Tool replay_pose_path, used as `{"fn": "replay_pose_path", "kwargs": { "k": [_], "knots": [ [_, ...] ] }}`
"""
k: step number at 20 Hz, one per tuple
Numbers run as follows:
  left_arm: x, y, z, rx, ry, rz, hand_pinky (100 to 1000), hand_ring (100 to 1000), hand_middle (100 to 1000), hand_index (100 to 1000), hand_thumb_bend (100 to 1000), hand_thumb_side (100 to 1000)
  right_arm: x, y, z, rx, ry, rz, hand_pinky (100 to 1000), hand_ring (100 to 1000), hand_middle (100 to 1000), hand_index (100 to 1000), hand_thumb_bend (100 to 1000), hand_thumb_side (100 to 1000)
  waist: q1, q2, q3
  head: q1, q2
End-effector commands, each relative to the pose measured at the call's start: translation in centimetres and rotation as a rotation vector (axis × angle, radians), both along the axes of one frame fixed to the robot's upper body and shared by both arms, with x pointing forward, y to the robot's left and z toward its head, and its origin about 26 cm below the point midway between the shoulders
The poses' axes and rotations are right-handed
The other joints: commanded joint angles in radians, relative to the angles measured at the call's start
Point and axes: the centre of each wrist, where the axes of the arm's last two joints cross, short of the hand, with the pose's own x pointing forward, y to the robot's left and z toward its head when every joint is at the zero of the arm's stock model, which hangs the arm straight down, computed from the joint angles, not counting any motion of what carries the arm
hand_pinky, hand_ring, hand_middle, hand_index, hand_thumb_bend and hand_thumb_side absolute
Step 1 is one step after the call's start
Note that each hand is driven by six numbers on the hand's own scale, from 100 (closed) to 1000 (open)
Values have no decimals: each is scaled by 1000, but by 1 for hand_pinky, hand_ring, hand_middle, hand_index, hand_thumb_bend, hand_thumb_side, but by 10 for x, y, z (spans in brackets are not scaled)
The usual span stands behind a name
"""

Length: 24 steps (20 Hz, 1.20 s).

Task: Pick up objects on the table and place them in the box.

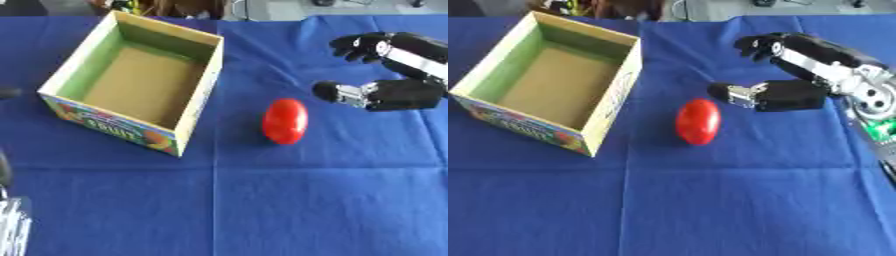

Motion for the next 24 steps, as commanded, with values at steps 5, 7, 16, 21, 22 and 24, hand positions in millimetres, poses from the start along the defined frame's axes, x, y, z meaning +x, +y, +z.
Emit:
{"fn": "replay_pose_path", "kwargs": {
  "k": [5, 7, 16, 21, 22, 24],
  "knots": [
    [-3, 2, 5, 22, -17, -4, 544, 897, 816, 607, 100, 886, 7, 14, -5, -52, 80, 11, 894, 904, 896, 1000, 434, 730, -5, -28, 1, -1, 6],
    [-3, 2, 5, 22, -16, -5, 544, 897, 816, 607, 100, 887, 11, 15, -7, -64, 105, 14, 896, 905, 896, 1000, 415, 700, -7, -28, 3, -1, 6],
    [-3, 2, 4, 19, -10, -8, 543, 898, 816, 605, 100, 887, 29, 20, -19, -108, 167, -7, 897, 908, 897, 1000, 439, 695, -9, -23, 11, -1, -5],
    [-3, 1, 4, 18, -7, -12, 542, 899, 817, 604, 100, 888, 42, 18, -28, -118, 162, -61, 904, 917, 906, 1000, 462, 722, -8, -17, 17, -2, -4],
    [-4, 1, 4, 18, -6, -13, 542, 899, 817, 604, 100, 888, 45, 17, -29, -122, 166, -67, 905, 918, 907, 1000, 447, 713, -8, -16, 18, -2, -4],
    [-4, 1, 4, 18, -4, -16, 542, 899, 817, 603, 100, 888, 50, 17, -32, -125, 179, -75, 904, 918, 909, 1000, 472, 729, -7, -14, 19, -4, -5]
  ]
}}
